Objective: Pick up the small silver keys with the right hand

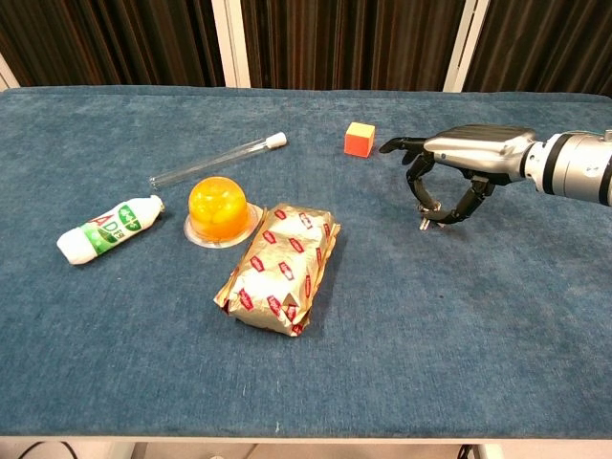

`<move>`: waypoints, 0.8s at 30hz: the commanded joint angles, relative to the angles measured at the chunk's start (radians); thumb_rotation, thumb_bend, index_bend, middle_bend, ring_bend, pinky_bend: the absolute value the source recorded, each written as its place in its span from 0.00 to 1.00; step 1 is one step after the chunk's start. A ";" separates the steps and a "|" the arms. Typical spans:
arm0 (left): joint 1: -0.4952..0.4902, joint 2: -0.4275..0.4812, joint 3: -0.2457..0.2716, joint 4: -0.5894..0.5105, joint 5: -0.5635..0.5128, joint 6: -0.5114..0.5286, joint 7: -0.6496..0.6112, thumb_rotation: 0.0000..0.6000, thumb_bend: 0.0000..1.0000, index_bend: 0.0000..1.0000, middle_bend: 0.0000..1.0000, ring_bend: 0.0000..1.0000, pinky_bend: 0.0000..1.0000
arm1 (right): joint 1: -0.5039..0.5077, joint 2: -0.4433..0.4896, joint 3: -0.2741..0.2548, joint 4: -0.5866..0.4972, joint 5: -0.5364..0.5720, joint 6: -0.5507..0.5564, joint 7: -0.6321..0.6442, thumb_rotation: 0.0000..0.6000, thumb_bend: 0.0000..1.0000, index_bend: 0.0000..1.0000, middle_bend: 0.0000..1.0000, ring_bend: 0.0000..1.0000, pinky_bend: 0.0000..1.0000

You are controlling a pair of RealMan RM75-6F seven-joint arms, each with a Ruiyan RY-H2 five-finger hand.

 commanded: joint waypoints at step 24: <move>0.002 0.000 -0.002 -0.004 -0.004 0.001 -0.001 1.00 0.35 0.22 0.04 0.07 0.15 | 0.065 0.158 0.127 -0.266 0.017 0.106 0.009 1.00 0.60 0.73 0.06 0.21 0.29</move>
